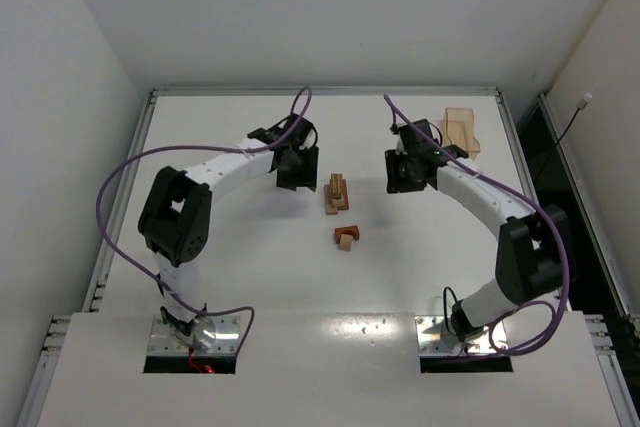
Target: Build the wood block tower
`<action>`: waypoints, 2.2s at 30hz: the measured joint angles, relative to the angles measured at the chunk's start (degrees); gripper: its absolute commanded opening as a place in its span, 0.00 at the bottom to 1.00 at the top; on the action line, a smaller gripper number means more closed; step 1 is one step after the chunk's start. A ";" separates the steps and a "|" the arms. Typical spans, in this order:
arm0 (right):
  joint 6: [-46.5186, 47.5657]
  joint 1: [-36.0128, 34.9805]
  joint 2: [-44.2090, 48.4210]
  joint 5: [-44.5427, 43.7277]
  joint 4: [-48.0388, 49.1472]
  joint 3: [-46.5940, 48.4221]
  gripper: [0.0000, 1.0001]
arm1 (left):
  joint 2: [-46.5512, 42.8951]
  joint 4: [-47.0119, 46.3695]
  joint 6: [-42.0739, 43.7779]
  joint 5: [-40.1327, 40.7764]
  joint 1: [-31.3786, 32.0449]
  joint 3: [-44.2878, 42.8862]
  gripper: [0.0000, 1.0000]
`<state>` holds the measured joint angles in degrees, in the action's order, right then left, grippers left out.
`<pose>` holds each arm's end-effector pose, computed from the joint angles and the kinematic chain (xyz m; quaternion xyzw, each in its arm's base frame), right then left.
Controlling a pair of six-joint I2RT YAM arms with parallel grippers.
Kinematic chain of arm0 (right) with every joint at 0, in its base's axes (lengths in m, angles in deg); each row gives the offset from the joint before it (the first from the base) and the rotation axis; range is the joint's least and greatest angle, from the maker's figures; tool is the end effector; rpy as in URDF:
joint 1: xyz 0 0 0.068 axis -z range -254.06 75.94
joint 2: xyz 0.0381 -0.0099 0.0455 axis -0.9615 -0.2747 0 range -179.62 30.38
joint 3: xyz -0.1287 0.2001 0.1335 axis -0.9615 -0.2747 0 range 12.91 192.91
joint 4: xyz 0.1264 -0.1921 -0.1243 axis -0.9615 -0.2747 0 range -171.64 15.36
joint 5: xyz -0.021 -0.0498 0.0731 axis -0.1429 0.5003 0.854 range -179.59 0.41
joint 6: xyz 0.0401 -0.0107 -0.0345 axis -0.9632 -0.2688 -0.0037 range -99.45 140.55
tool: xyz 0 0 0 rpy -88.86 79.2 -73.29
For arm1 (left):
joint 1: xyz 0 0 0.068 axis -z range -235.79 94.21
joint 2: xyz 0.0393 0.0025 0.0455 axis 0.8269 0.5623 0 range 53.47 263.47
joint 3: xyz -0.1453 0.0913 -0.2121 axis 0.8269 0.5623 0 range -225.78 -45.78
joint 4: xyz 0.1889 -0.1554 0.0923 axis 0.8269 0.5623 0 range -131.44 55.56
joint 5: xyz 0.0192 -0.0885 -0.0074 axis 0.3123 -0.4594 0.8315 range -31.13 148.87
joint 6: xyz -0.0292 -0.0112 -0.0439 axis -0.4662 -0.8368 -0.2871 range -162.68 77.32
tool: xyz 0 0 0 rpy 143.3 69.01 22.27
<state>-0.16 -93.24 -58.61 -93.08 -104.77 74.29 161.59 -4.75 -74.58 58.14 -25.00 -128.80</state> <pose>0.3016 0.1027 0.2244 0.0213 0.9600 0.0672 0.2710 0.3446 -0.2057 0.2184 -0.0078 0.9698 -0.1322 0.2049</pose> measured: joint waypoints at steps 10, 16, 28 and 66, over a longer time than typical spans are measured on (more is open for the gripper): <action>17.92 -17.35 5.14 14.80 2.95 -3.61 0.50 | -10.16 -0.22 0.44 0.96 -13.70 6.97 0.88; 26.91 -21.35 4.63 15.91 2.82 -6.43 0.48 | -14.12 -0.55 0.96 0.11 -21.90 10.43 0.90; 31.19 -14.82 -3.72 21.53 2.25 -5.05 0.45 | -16.79 -1.22 1.79 -2.05 -21.86 13.14 0.90; 30.82 -8.22 -13.33 29.55 0.90 1.25 0.50 | -12.22 -1.64 1.90 -5.75 -23.71 11.93 0.90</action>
<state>30.66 -101.46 -71.94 -63.53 -103.88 75.54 149.37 -6.39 -72.67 52.39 -48.71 -116.87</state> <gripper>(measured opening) 0.500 0.894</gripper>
